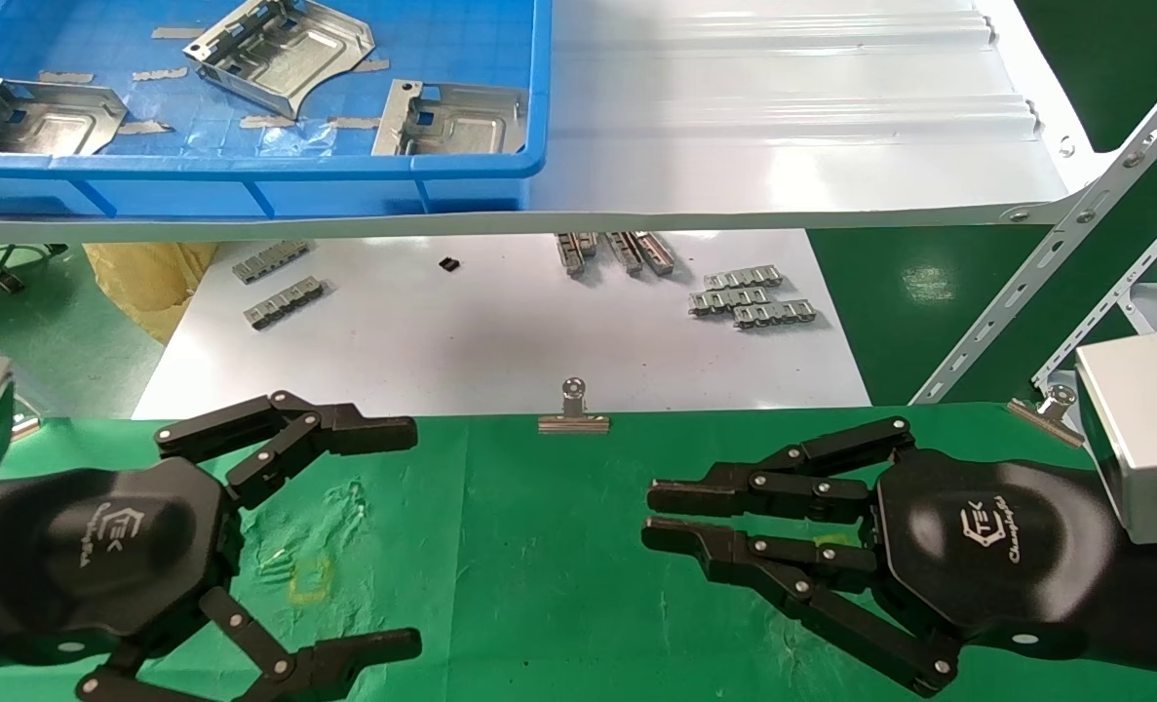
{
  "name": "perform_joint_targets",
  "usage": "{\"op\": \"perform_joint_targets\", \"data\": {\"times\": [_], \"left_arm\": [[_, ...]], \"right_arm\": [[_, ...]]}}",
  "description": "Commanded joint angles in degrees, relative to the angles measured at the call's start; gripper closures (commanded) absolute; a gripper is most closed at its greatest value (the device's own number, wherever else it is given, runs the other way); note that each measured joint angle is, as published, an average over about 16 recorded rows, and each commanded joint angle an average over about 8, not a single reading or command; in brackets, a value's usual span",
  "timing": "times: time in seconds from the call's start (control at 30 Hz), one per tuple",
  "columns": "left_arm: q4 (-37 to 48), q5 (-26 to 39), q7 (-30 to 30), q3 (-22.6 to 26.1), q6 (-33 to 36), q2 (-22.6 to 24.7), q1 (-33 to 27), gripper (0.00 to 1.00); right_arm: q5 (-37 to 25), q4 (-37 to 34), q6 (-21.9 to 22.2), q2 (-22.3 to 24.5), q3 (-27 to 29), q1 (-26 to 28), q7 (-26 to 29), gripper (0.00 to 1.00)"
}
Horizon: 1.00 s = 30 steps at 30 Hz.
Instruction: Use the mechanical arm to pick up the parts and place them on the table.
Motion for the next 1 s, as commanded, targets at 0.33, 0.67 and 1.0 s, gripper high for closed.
{"op": "perform_joint_targets", "data": {"times": [0.33, 0.67, 1.0], "left_arm": [[9.26, 8.21, -0.57, 2.09, -4.35, 5.38, -17.33, 0.00], [42.53, 27.08, 5.38, 9.02, -18.60, 18.56, -41.78, 0.00], [62.26, 35.00, 8.68, 12.55, -30.80, 25.79, -50.93, 0.95]], "right_arm": [[0.00, -0.01, 0.00, 0.00, -0.01, 0.01, -0.01, 1.00], [0.01, -0.01, 0.00, 0.00, -0.01, 0.01, -0.01, 1.00], [0.01, -0.01, 0.00, 0.00, -0.02, 0.01, -0.01, 0.41]]}}
